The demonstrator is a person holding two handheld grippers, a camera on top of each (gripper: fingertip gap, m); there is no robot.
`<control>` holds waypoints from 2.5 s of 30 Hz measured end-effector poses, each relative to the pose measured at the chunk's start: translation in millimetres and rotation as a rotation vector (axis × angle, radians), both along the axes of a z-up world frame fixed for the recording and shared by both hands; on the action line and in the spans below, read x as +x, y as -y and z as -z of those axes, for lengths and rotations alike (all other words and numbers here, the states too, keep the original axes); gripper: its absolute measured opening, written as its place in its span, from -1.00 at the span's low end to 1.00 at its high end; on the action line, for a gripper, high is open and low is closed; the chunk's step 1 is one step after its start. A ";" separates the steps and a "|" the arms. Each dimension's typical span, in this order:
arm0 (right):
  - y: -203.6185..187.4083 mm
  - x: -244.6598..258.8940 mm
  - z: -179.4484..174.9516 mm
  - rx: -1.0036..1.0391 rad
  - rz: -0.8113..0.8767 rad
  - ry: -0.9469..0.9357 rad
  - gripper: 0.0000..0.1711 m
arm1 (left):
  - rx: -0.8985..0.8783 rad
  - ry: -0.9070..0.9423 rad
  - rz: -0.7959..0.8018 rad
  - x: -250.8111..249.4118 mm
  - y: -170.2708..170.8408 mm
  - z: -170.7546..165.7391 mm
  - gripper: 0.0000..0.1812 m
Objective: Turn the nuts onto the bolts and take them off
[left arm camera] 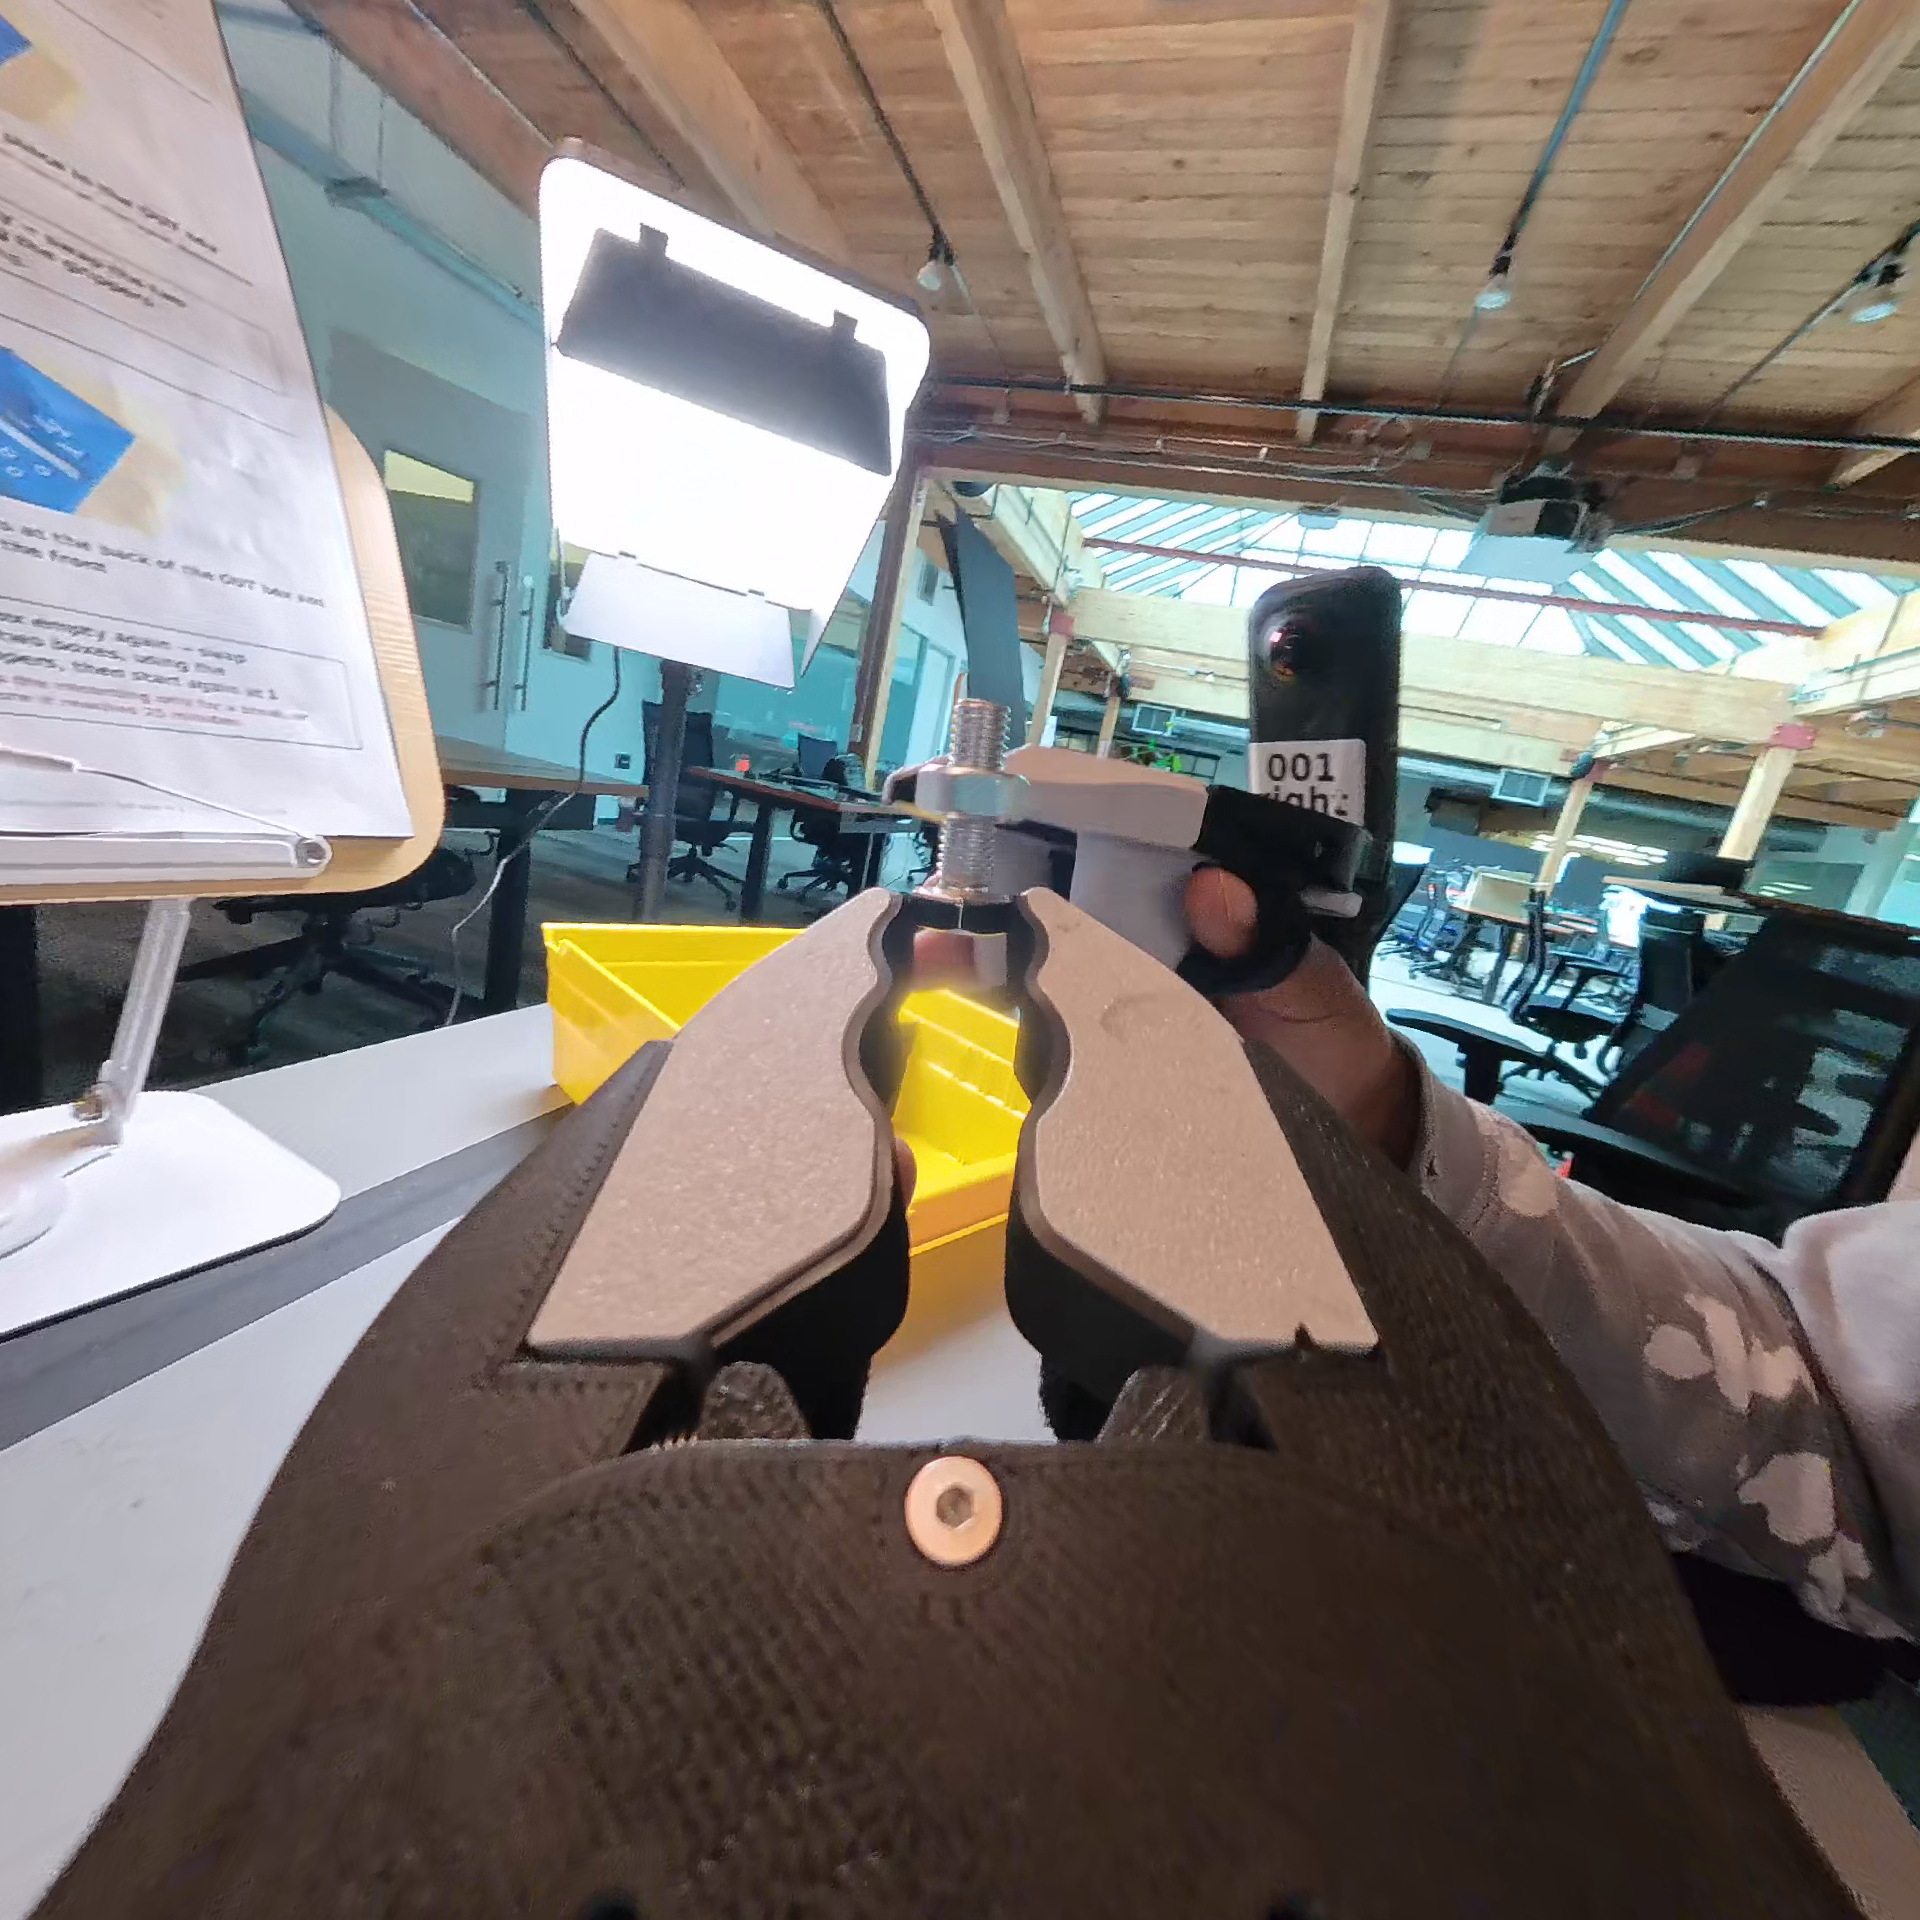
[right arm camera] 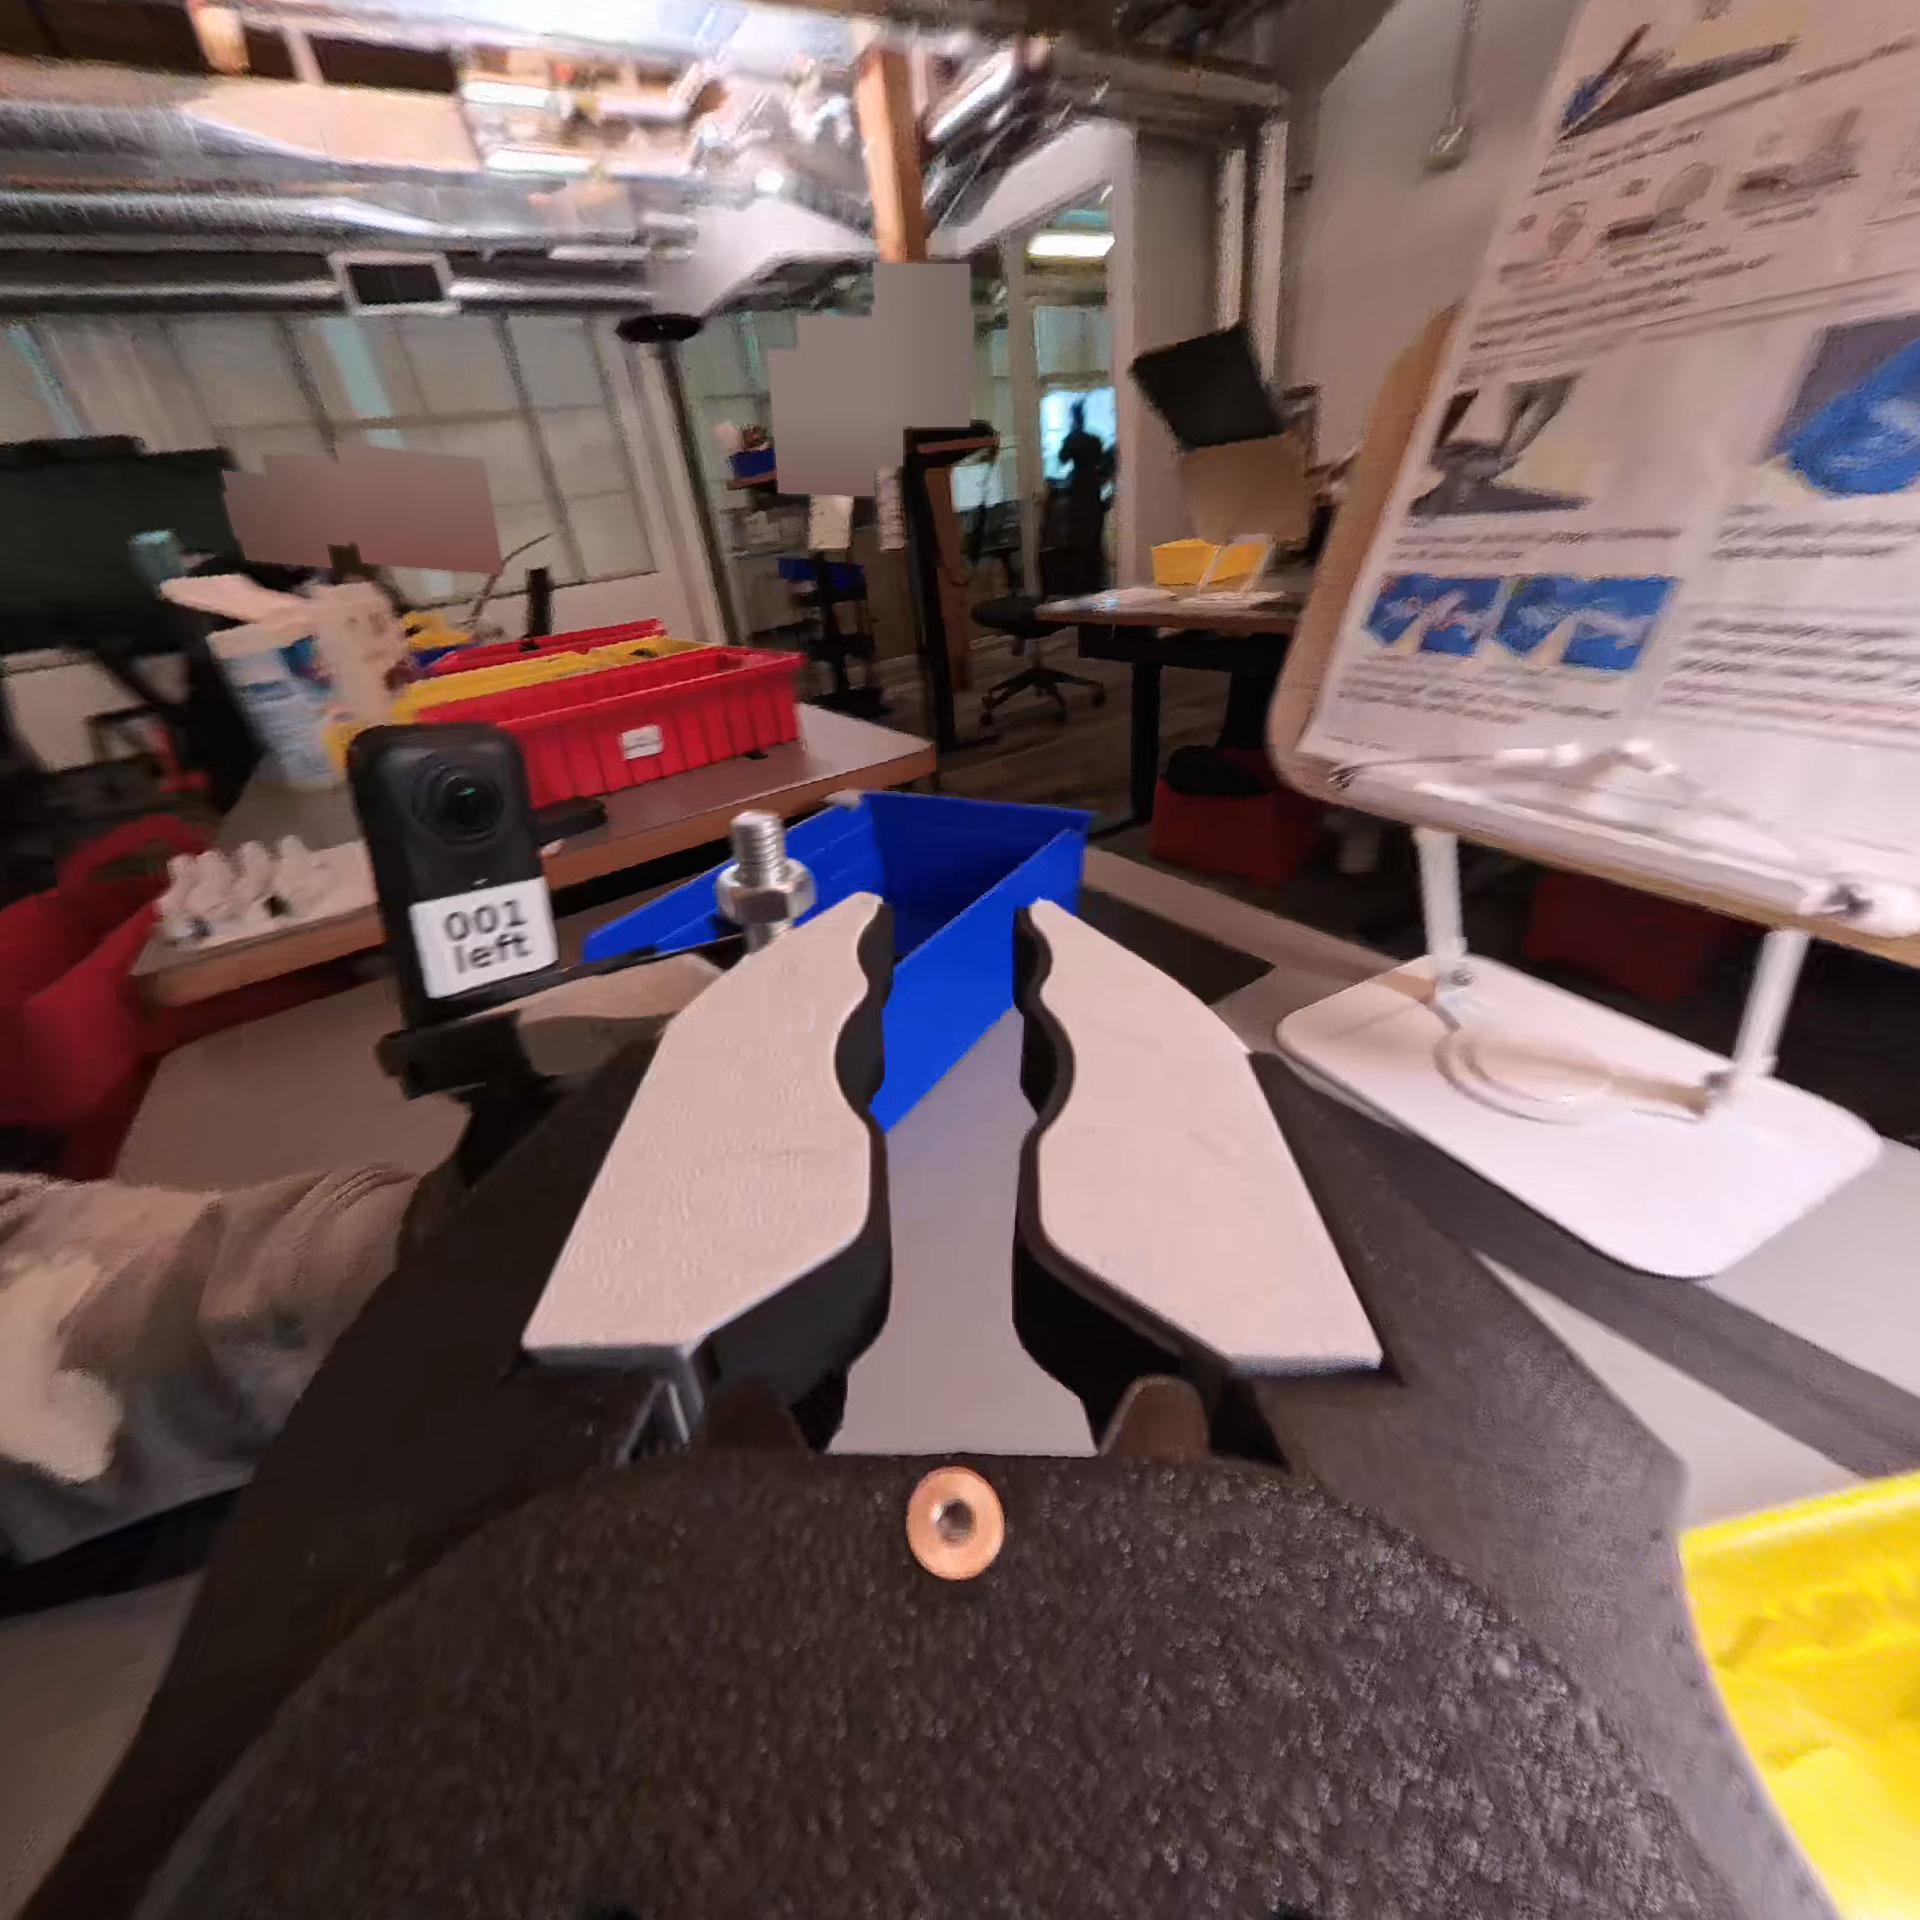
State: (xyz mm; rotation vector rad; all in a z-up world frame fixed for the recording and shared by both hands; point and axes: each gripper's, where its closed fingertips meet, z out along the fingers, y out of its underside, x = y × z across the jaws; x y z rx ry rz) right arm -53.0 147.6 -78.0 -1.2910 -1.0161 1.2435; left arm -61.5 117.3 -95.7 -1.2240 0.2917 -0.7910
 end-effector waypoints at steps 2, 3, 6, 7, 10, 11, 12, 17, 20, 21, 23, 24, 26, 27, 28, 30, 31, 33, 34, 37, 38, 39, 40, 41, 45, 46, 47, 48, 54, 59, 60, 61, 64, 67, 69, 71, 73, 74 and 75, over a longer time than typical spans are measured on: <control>-6.6 6.7 -4.8 0.023 0.031 -0.021 -0.72 | 0.007 -0.006 -0.008 -1.2 0.1 -1.7 -0.80; -2.8 5.9 -5.9 0.020 0.008 -0.014 -0.64 | 0.005 -0.008 -0.006 -0.4 0.0 -1.4 -0.80; 16.2 -2.3 -6.1 0.045 -0.056 -0.007 -0.52 | -0.002 -0.018 0.001 4.2 -0.8 2.9 -0.80; 21.2 -5.3 -4.4 0.050 -0.070 0.001 -0.50 | -0.003 -0.023 0.006 6.3 -0.5 3.7 -0.79; 20.7 -7.4 -1.9 0.042 -0.077 0.004 -0.49 | -0.003 -0.033 0.007 9.4 0.7 3.1 -0.80; 17.5 -6.2 -1.5 0.029 -0.079 0.008 -0.49 | -0.011 -0.026 0.009 8.3 -0.2 4.0 -0.80; 14.3 -5.2 -0.7 0.018 -0.074 0.016 -0.52 | -0.018 -0.016 0.010 6.5 -1.4 5.1 -0.80; 13.4 -5.7 1.2 0.019 -0.062 0.008 -0.63 | -0.020 0.029 0.016 -0.6 -2.9 4.8 -0.80; 18.7 -7.7 3.2 0.008 -0.097 0.006 -0.64 | -0.007 0.021 0.023 0.6 -0.9 2.4 -0.80; 21.9 -8.4 3.0 -0.002 -0.120 0.000 -0.64 | -0.006 0.020 0.027 1.5 -0.7 2.5 -0.80; 27.7 -9.2 1.2 -0.026 -0.165 -0.019 -0.65 | -0.007 0.017 0.036 3.5 -0.4 3.6 -0.80; 28.2 -9.3 1.1 -0.033 -0.169 -0.023 -0.72 | -0.005 0.016 0.042 4.9 0.0 3.9 -0.80; 27.8 -8.6 2.3 -0.016 -0.164 -0.013 -0.79 | -0.006 0.006 0.055 7.7 0.5 5.0 -0.80; 28.0 -8.0 3.0 0.001 -0.164 0.000 -0.79 | -0.017 -0.004 0.072 9.5 0.1 6.6 -0.80; 27.7 -7.4 4.5 0.025 -0.162 0.022 -0.79 | -0.030 -0.019 0.086 10.9 -0.6 8.6 -0.80; 27.9 -5.3 8.5 0.087 -0.166 0.077 -0.79 | -0.051 -0.067 0.107 15.6 -1.4 13.9 -0.80; 27.9 -3.5 11.1 0.112 -0.174 0.108 -0.79 | -0.066 -0.091 0.115 18.6 -2.1 17.0 -0.80; 28.5 -0.1 14.0 0.131 -0.201 0.136 -0.79 | -0.077 -0.115 0.126 23.4 -2.2 20.1 -0.80; 29.1 0.9 15.2 0.125 -0.216 0.143 -0.79 | -0.084 -0.125 0.129 25.3 -2.5 21.8 -0.80; 29.1 0.9 17.0 0.125 -0.224 0.149 -0.79 | -0.087 -0.138 0.120 25.9 -3.1 23.2 -0.80; 29.0 0.7 16.8 0.125 -0.224 0.146 -0.79 | -0.086 -0.137 0.119 25.5 -3.0 22.6 -0.80; 28.9 0.4 16.2 0.122 -0.223 0.141 -0.79 | -0.084 -0.135 0.117 25.0 -3.0 21.9 -0.80; 28.7 0.3 15.7 0.117 -0.223 0.136 -0.79 | -0.082 -0.131 0.113 24.4 -3.2 21.2 -0.80; 28.3 0.1 15.2 0.114 -0.221 0.130 -0.79 | -0.081 -0.124 0.111 23.9 -3.4 20.6 -0.80; 27.2 -1.0 14.6 0.110 -0.215 0.115 -0.79 | -0.088 -0.087 0.114 21.6 -4.6 19.5 -0.77; 27.3 -1.2 14.4 0.110 -0.215 0.114 -0.79 | -0.089 -0.081 0.117 21.1 -4.7 19.2 -0.77; 27.0 -1.4 14.3 0.111 -0.213 0.112 -0.79 | -0.091 -0.080 0.116 20.9 -4.9 19.2 -0.77; 26.8 -1.5 14.2 0.112 -0.212 0.111 -0.79 | -0.089 -0.080 0.116 20.8 -4.8 18.9 -0.77; 27.2 -2.0 13.6 0.093 -0.221 0.098 -0.79 | -0.074 -0.081 0.111 21.4 -3.1 17.6 -0.80; 32.7 -0.8 9.5 0.086 -0.257 0.075 -0.79 | -0.027 -0.084 0.122 23.1 2.8 13.2 -0.80; 35.3 -0.1 7.6 0.081 -0.276 0.061 -0.79 | -0.007 -0.081 0.124 23.8 5.2 10.6 -0.80; 38.5 1.1 5.3 0.072 -0.302 0.046 -0.80 | 0.010 -0.075 0.130 25.0 7.8 7.9 -0.81; 38.1 6.4 -1.8 0.043 -0.337 0.010 -0.66 | 0.054 -0.058 0.144 25.5 14.3 -0.4 -0.81; 1.1 12.9 -4.1 -0.010 -0.150 -0.007 -0.87 | 0.072 -0.042 0.149 21.9 17.3 -6.4 -0.81; 3.7 15.0 -7.1 -0.010 -0.166 -0.022 -0.84 | 0.066 -0.049 0.140 21.7 16.0 -5.4 -0.81; 19.4 11.4 -9.6 0.025 -0.221 -0.020 -0.72 | 0.054 -0.046 0.134 21.4 13.6 -2.6 -0.81; 35.0 5.6 -7.1 0.052 -0.270 0.004 -0.59 | 0.047 -0.057 0.128 22.4 12.2 0.1 -0.81; 37.0 3.1 -5.4 0.064 -0.264 0.017 -0.58 | 0.051 -0.062 0.127 23.2 12.7 0.0 -0.81; 34.6 2.1 -4.6 0.078 -0.242 0.021 -0.57 | 0.052 -0.060 0.122 22.7 12.9 -0.8 -0.81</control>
